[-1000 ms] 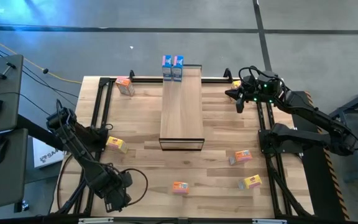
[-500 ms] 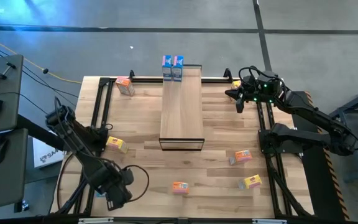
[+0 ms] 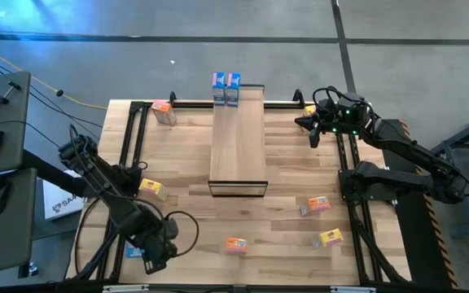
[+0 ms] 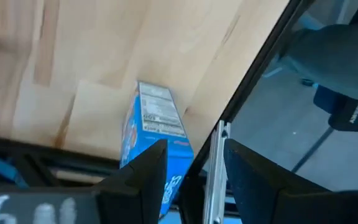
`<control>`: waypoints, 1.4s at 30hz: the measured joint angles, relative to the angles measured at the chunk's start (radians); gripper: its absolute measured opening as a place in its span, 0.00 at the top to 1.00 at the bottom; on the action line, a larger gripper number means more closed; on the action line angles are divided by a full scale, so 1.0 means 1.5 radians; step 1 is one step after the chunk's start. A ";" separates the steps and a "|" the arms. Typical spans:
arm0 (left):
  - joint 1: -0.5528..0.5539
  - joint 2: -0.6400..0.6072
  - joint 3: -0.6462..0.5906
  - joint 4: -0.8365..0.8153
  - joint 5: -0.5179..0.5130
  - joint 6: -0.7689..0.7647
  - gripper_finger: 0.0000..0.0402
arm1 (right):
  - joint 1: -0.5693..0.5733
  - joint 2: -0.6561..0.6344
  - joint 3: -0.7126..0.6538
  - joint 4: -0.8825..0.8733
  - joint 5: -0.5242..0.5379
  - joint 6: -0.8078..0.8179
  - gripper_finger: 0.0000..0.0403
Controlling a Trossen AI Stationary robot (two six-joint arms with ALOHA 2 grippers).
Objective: Stack cereal on shelf
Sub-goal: Put the blue cereal box on the shelf aligned with the blue cereal boxes
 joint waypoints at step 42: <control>-0.095 0.007 -0.037 -0.026 -0.028 0.005 0.15 | 0.000 0.000 0.000 -0.003 0.008 0.005 1.00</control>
